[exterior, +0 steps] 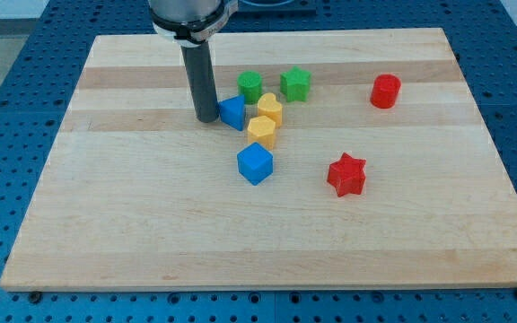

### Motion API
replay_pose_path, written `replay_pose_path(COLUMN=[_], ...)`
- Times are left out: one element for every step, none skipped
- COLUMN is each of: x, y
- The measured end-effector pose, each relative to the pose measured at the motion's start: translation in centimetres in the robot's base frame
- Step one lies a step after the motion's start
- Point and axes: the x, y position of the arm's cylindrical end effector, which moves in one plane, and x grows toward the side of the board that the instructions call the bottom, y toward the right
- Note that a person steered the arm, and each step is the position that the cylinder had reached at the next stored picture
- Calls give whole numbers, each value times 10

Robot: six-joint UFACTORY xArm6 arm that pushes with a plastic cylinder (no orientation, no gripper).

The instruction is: Slide the green circle to the left side of the green star

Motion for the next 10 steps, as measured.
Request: replay_pose_path(x=[-1,-19,-46,-57,-61,-61,-65,-81,-82,-80], y=[-10,-20,-19,3,19,25,30,37,50,57])
